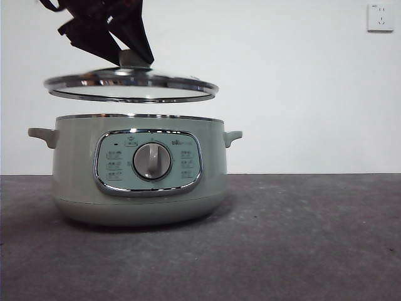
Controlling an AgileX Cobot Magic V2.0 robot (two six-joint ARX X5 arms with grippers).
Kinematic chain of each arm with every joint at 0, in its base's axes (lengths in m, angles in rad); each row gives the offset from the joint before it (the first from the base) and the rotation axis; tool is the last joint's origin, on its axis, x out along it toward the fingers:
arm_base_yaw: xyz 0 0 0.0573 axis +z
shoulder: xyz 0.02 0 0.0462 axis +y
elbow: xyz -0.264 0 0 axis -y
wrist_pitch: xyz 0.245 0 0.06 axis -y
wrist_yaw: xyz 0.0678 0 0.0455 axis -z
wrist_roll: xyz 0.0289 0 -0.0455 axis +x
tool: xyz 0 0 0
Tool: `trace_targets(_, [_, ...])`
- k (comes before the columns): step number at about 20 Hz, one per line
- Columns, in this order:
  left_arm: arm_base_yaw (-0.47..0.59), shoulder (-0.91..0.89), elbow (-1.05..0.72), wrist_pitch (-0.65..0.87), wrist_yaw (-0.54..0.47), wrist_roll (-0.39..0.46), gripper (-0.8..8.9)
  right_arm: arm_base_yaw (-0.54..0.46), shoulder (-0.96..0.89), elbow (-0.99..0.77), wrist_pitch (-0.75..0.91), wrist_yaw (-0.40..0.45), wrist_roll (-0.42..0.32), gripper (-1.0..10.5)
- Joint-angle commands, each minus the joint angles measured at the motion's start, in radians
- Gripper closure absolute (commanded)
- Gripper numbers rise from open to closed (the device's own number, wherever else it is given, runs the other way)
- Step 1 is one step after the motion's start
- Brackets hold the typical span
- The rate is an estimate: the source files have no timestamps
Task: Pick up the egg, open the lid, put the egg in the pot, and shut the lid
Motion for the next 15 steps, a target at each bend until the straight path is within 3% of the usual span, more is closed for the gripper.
trace_targets(1, [-0.003, 0.008, 0.009, 0.061, 0.003, 0.014, 8.22, 0.002, -0.063, -0.098, -0.025, 0.018, 0.064, 6.3])
trace_targets(7, [-0.005, 0.07, 0.009, 0.07, 0.002, 0.011, 8.22, 0.002, -0.191, -0.198, -0.025, 0.07, 0.129, 6.3])
trace_targets(15, [-0.018, 0.117, 0.009, 0.053, 0.003, -0.016, 8.22, 0.002, -0.232, -0.198, -0.025, 0.084, 0.134, 6.3])
